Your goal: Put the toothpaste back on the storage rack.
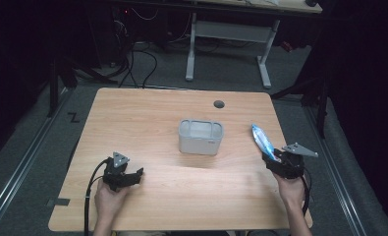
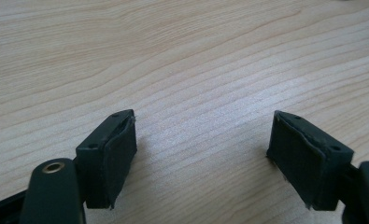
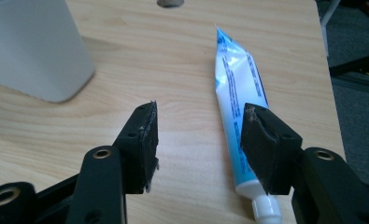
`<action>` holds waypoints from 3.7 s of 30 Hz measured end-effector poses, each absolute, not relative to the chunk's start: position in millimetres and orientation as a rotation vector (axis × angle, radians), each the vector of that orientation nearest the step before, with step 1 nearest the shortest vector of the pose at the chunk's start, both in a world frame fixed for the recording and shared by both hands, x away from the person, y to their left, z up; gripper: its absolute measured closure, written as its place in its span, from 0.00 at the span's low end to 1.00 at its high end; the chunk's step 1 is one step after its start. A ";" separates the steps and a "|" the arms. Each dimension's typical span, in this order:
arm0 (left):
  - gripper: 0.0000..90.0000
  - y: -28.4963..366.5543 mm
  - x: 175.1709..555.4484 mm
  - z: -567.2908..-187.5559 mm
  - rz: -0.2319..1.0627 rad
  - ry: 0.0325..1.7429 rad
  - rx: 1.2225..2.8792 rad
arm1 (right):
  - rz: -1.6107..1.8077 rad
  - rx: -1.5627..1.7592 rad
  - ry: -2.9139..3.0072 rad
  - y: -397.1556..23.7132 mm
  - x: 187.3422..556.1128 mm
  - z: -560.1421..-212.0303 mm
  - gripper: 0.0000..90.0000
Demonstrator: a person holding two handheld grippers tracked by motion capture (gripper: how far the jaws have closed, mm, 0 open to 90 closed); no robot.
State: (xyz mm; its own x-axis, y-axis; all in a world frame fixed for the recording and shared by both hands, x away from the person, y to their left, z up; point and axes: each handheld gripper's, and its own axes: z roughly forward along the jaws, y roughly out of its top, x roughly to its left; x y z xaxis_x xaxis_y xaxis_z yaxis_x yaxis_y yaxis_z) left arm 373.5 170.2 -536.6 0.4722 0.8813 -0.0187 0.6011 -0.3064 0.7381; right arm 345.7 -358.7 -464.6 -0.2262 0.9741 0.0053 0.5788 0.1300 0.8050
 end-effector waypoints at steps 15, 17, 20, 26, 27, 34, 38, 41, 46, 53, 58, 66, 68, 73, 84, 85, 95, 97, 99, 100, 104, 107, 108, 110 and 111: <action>0.26 169.8 373.5 -536.7 0.521 1.224 2.030 | 0.863 1.469 1.877 -354.8 371.8 -447.9 0.50; 0.26 169.8 373.4 -536.7 0.521 1.225 2.030 | 0.851 1.475 1.887 -356.3 377.4 -449.1 0.49; 0.26 169.9 373.5 -536.7 0.522 1.226 2.030 | 0.823 1.487 1.917 -358.1 388.1 -450.2 0.49; 0.26 170.0 373.5 -536.7 0.523 1.225 2.030 | 0.772 1.541 1.914 -364.9 409.2 -450.7 0.47; 0.26 170.0 373.5 -536.7 0.523 1.225 2.030 | 0.772 1.541 1.914 -364.9 409.2 -450.7 0.47; 0.26 170.0 373.5 -536.7 0.522 1.226 2.030 | 0.708 1.550 1.950 -363.2 428.7 -450.0 0.47; 0.26 170.1 373.5 -536.6 0.521 1.226 2.030 | 0.674 1.623 2.015 -362.9 444.6 -452.3 0.49; 0.26 170.2 373.5 -536.6 0.520 1.225 2.030 | 0.611 1.628 2.047 -359.4 455.3 -456.0 0.49; 0.26 170.1 373.4 -536.7 0.520 1.224 2.031 | 0.594 1.642 2.057 -356.0 465.6 -458.0 0.49; 0.26 170.1 373.4 -536.7 0.521 1.223 2.031 | 0.582 1.713 2.069 -362.9 476.5 -463.1 0.46; 0.26 170.4 373.5 -536.7 0.518 1.224 2.029 | 0.524 1.714 2.101 -360.8 481.7 -469.6 0.46; 0.26 170.4 373.5 -536.7 0.518 1.224 2.030 | 0.464 1.750 2.129 -360.3 490.9 -484.1 0.46; 0.26 170.2 373.4 -536.7 0.518 1.224 2.030 | 0.471 1.758 2.137 -359.6 491.9 -486.0 0.46; 0.26 170.0 373.3 -536.7 0.520 1.224 2.031 | 0.459 1.782 2.141 -360.9 495.6 -490.5 0.50; 0.26 170.2 373.1 -536.6 0.520 1.223 2.033 | 0.414 1.750 2.176 -356.3 497.4 -491.8 0.57; 0.26 170.2 373.1 -536.6 0.520 1.223 2.033 | 0.410 1.740 2.180 -355.3 497.4 -491.9 0.58; 0.26 170.2 373.1 -536.6 0.520 1.223 2.033 | 0.332 1.667 2.233 -344.2 497.3 -488.8 0.75; 0.26 170.2 373.1 -536.6 0.520 1.223 2.033 | 0.292 1.648 2.240 -341.7 498.7 -487.9 0.78; 0.26 170.3 373.1 -536.6 0.520 1.223 2.033 | 0.284 1.653 2.240 -341.0 499.4 -487.2 0.79; 0.26 170.2 373.1 -536.6 0.520 1.223 2.033 | 0.285 1.654 2.241 -341.3 499.3 -486.5 0.80; 0.26 170.2 373.1 -536.6 0.520 1.223 2.033 | 0.344 1.670 2.252 -343.1 498.5 -485.4 0.80; 0.26 170.2 373.1 -536.6 0.520 1.223 2.033 | 0.376 1.677 2.279 -341.3 496.7 -483.6 0.80; 0.26 170.2 373.1 -536.6 0.520 1.223 2.033 | 0.379 1.671 2.284 -340.5 496.1 -483.1 0.80; 0.26 170.2 373.1 -536.6 0.520 1.223 2.034 | 0.420 1.663 2.290 -338.9 494.3 -481.6 0.80; 0.26 170.2 373.1 -536.6 0.520 1.223 2.034 | 0.439 1.659 2.294 -338.5 493.0 -478.9 0.80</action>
